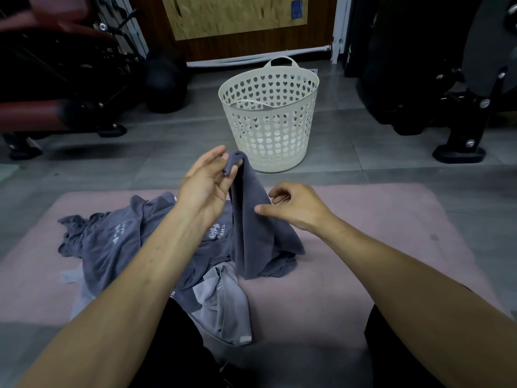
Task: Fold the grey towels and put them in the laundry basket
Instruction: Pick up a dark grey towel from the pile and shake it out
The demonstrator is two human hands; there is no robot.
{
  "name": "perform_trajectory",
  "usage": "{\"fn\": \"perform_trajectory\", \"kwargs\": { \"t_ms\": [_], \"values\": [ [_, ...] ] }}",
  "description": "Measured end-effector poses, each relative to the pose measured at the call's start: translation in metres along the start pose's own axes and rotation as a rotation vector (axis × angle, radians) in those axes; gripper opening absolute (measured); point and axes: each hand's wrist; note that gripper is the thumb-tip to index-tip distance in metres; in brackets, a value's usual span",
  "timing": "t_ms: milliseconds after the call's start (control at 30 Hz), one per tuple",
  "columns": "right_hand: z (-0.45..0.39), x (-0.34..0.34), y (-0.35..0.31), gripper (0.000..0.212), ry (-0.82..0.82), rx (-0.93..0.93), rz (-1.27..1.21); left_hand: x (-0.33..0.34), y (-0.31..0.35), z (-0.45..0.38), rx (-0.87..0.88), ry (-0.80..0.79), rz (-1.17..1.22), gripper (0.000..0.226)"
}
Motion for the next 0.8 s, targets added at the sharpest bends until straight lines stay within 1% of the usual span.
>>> {"fn": "perform_trajectory", "kwargs": {
  "t_ms": [67, 100, 133, 200, 233, 300, 333, 400, 433, 467, 533, 567, 600, 633, 667, 700, 733, 767, 800],
  "values": [
    [0.001, 0.008, -0.004, 0.049, 0.022, -0.007, 0.017, 0.000, 0.002, 0.002, -0.004, -0.008, 0.010, 0.013],
    [0.001, 0.013, -0.004, 0.049, 0.038, -0.024, 0.048, 0.000, 0.001, 0.002, -0.009, -0.008, 0.009, 0.013],
    [-0.001, 0.017, -0.004, 0.044, 0.053, -0.045, 0.087, 0.000, 0.001, 0.003, -0.015, -0.009, 0.007, 0.013],
    [-0.003, 0.023, -0.004, 0.022, 0.088, -0.091, 0.145, 0.000, 0.002, 0.004, -0.025, -0.006, 0.009, 0.012],
    [-0.005, 0.024, -0.004, 0.018, 0.109, -0.105, 0.154, -0.001, 0.003, 0.004, -0.027, -0.001, 0.009, 0.012],
    [-0.008, 0.022, -0.006, 0.021, 0.140, -0.086, 0.111, -0.005, 0.005, 0.003, -0.014, 0.011, -0.034, 0.013],
    [-0.010, 0.019, -0.008, 0.020, 0.151, -0.064, 0.049, -0.008, 0.006, 0.002, 0.002, 0.022, -0.120, 0.014],
    [-0.012, 0.011, -0.015, 0.019, 0.176, -0.050, -0.131, -0.014, 0.006, 0.001, 0.074, 0.066, -0.480, 0.018],
    [-0.013, 0.005, -0.019, 0.022, 0.182, -0.064, -0.217, -0.017, 0.005, 0.000, 0.126, 0.063, -0.671, 0.024],
    [-0.014, -0.001, -0.022, 0.026, 0.172, -0.079, -0.279, -0.019, 0.003, -0.001, 0.151, 0.021, -0.807, 0.032],
    [-0.012, -0.014, -0.029, 0.024, 0.094, -0.113, -0.339, -0.021, -0.002, 0.001, 0.151, -0.190, -0.939, 0.053],
    [-0.010, -0.020, -0.032, 0.021, 0.035, -0.131, -0.352, -0.020, -0.007, 0.002, 0.167, -0.291, -1.002, 0.058],
    [-0.008, -0.024, -0.034, 0.019, -0.012, -0.146, -0.358, -0.019, -0.013, 0.001, 0.210, -0.357, -1.064, 0.056],
    [-0.006, -0.026, -0.035, 0.017, -0.032, -0.158, -0.361, -0.016, -0.020, 0.001, 0.274, -0.354, -1.132, 0.042],
    [-0.004, -0.028, -0.035, 0.014, -0.022, -0.157, -0.373, -0.012, -0.025, 0.000, 0.340, -0.332, -1.154, 0.021],
    [-0.004, -0.030, -0.034, 0.011, 0.009, -0.136, -0.386, -0.009, -0.030, -0.002, 0.399, -0.276, -1.176, 0.021],
    [-0.003, -0.032, -0.032, 0.010, 0.047, -0.099, -0.399, -0.007, -0.035, -0.005, 0.446, -0.239, -1.174, 0.034],
    [-0.004, -0.033, -0.028, 0.013, 0.084, -0.060, -0.396, -0.003, -0.037, -0.006, 0.441, -0.190, -1.169, 0.039],
    [-0.003, -0.035, -0.023, 0.015, 0.107, -0.023, -0.376, 0.000, -0.038, -0.009, 0.435, -0.133, -1.153, 0.038]
  ]
}}
Point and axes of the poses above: each hand's wrist, its own z-axis away from the middle knuckle, its own x-axis out of the palm, y = z × x, and after that the axes turned 2 degrees about -y, right-handed
